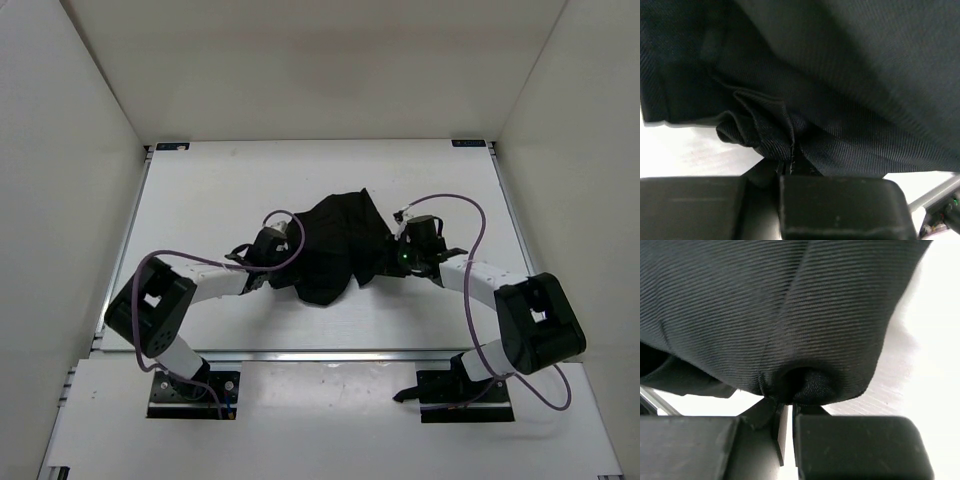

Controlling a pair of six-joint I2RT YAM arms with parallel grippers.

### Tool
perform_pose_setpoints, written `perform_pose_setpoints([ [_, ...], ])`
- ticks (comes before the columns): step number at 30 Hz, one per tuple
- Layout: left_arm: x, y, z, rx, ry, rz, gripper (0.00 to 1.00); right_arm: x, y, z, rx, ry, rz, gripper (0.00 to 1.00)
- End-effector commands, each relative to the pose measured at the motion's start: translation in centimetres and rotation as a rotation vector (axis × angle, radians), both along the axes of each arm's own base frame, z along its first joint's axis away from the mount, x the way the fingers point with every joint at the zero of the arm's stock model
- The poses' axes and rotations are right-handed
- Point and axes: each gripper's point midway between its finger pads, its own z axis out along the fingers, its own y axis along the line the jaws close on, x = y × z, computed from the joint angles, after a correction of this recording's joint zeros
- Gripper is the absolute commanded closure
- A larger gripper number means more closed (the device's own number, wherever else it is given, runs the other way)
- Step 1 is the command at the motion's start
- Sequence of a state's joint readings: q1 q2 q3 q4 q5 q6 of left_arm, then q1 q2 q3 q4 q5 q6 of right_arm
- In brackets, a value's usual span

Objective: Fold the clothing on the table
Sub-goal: Flatten the skirt out

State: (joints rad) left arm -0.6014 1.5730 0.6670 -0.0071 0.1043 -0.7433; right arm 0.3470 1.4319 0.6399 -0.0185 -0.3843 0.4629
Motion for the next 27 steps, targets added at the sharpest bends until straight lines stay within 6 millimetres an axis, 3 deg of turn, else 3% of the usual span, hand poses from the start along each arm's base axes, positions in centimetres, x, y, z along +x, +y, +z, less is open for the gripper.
perform_pose_setpoints([
  [1, 0.1, 2.5, -1.4, 0.136, 0.021, 0.031, 1.0, 1.3, 1.3, 4.0, 0.034, -0.124, 0.066, 1.0],
  [3, 2.1, 3.4, 1.5, 0.129, -0.035, 0.059, 1.0, 1.4, 0.9, 5.8, 0.018, -0.131, 0.064, 1.0],
  [4, 3.4, 4.0, 4.8, 0.12, -0.087, 0.068, 1.0, 1.5, 0.8, 8.0, 0.01, -0.166, 0.083, 1.0],
  [5, 3.7, 4.5, 4.8, 0.127, -0.091, 0.074, 1.0, 1.6, 0.7, 8.5, 0.01, -0.182, 0.078, 1.0],
  [7, 6.6, 5.5, 11.0, 0.11, -0.206, 0.12, 1.0, 1.7, 0.5, 12.2, 0.008, -0.229, 0.103, 1.0],
  [8, 7.0, 7.1, 12.8, 0.13, -0.236, 0.141, 1.0, 1.7, 0.3, 14.0, 0.013, -0.275, 0.107, 1.0],
  [9, 7.6, 8.1, 16.6, 0.121, -0.301, 0.166, 1.0, 1.6, 0.0, 15.9, 0.011, -0.308, 0.12, 1.0],
  [11, 8.2, 10.3, 23.9, 0.099, -0.425, 0.227, 1.0, 0.8, -1.0, 20.5, 0.005, -0.414, 0.143, 1.0],
  [12, 8.2, 10.9, 25.5, 0.095, -0.455, 0.233, 1.0, 0.0, -1.2, 22.1, 0.025, -0.449, 0.162, 1.0],
  [14, 7.5, 12.4, 31.8, 0.067, -0.563, 0.257, 1.0, -0.7, -2.6, 25.4, 0.04, -0.514, 0.163, 1.0],
  [15, 7.6, 13.2, 32.8, 0.078, -0.577, 0.272, 1.0, -1.1, -2.8, 26.3, 0.048, -0.529, 0.166, 1.0],
  [16, 7.4, 13.6, 35.1, 0.08, -0.618, 0.281, 1.0, -1.5, -3.7, 27.6, 0.054, -0.549, 0.157, 1.0],
  [18, 7.9, 14.6, 37.6, 0.096, -0.656, 0.301, 1.0, -2.2, -4.0, 29.0, 0.061, -0.566, 0.175, 1.0],
  [20, 9.9, 14.9, 39.3, 0.117, -0.669, 0.306, 1.0, -1.9, -4.4, 28.9, 0.037, -0.55, 0.169, 1.0],
  [22, 12.4, 15.0, 38.7, 0.155, -0.635, 0.295, 1.0, -1.3, -4.0, 27.7, 0.027, -0.506, 0.171, 1.0],
  [24, 15.2, 14.5, 37.6, 0.175, -0.596, 0.269, 1.0, -0.5, -3.7, 25.0, 0.019, -0.422, 0.164, 1.0],
  [26, 17.7, 13.6, 35.5, 0.184, -0.544, 0.244, 1.0, -0.3, -2.8, 22.4, 0.033, -0.351, 0.179, 1.0],
  [27, 19.4, 13.1, 33.0, 0.192, -0.495, 0.228, 0.99, -0.1, -2.6, 21.3, 0.037, -0.32, 0.173, 1.0],
])
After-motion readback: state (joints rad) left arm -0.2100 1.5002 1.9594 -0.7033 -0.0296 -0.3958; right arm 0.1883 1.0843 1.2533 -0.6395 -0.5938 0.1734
